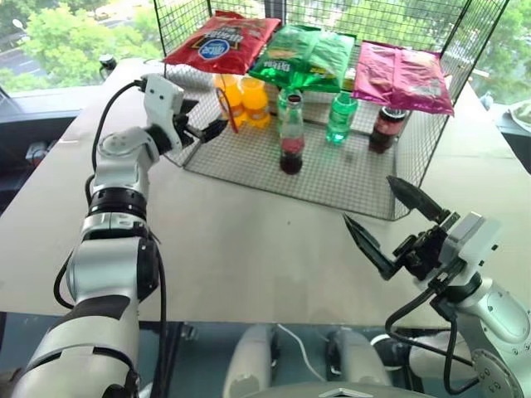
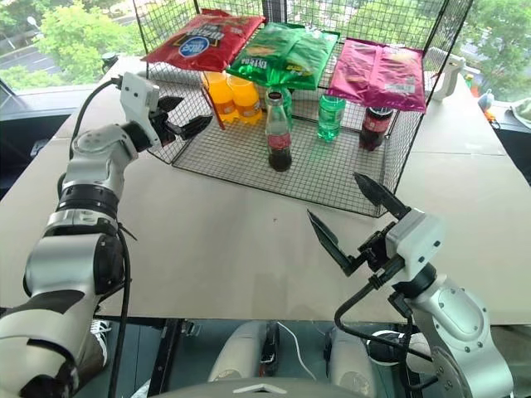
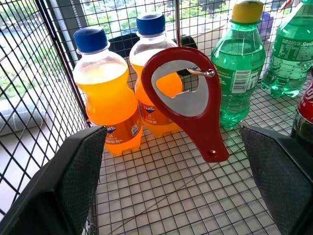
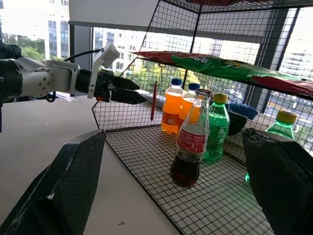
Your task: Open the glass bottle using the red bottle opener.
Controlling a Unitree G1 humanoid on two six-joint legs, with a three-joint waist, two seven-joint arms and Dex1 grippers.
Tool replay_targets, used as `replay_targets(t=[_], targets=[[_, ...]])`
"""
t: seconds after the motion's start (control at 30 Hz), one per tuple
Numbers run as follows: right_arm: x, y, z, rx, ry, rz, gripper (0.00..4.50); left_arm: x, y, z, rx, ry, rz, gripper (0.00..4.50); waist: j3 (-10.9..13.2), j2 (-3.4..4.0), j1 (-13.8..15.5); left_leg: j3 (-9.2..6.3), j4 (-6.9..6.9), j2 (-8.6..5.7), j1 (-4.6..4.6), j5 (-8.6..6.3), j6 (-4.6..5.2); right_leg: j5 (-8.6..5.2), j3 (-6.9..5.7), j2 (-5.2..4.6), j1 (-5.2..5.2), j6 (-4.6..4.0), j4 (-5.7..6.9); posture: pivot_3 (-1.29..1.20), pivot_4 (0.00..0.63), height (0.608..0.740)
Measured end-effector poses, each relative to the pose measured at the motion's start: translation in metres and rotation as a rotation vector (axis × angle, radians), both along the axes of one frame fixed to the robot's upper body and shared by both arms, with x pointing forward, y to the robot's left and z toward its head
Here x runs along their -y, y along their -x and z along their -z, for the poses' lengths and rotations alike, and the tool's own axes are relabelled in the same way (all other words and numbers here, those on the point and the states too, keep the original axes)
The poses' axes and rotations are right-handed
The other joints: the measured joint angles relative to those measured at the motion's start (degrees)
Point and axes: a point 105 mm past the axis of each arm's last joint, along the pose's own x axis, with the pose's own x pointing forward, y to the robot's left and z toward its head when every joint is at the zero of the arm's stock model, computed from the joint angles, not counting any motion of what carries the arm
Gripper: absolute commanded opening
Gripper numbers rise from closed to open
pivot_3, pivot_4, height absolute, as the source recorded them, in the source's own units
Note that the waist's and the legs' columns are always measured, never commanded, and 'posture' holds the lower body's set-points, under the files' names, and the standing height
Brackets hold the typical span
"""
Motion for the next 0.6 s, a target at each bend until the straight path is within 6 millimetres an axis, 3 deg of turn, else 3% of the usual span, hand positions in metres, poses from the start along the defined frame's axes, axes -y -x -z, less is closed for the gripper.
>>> replay_targets(t=[0.6], targets=[[0.0001, 0.0049, 0.0065, -0.018, 0.009, 0.020, 4.49, 0.0088, -0.0060, -0.0053, 0.012, -0.028, 0.019, 4.50, 0.00, -0.18, 0.00, 0.00, 0.03, 0.01, 0.00, 0.00, 0.01, 0.01, 0.00, -0.01, 0.01, 0.02, 0.02, 0.00, 0.150, 0.740]])
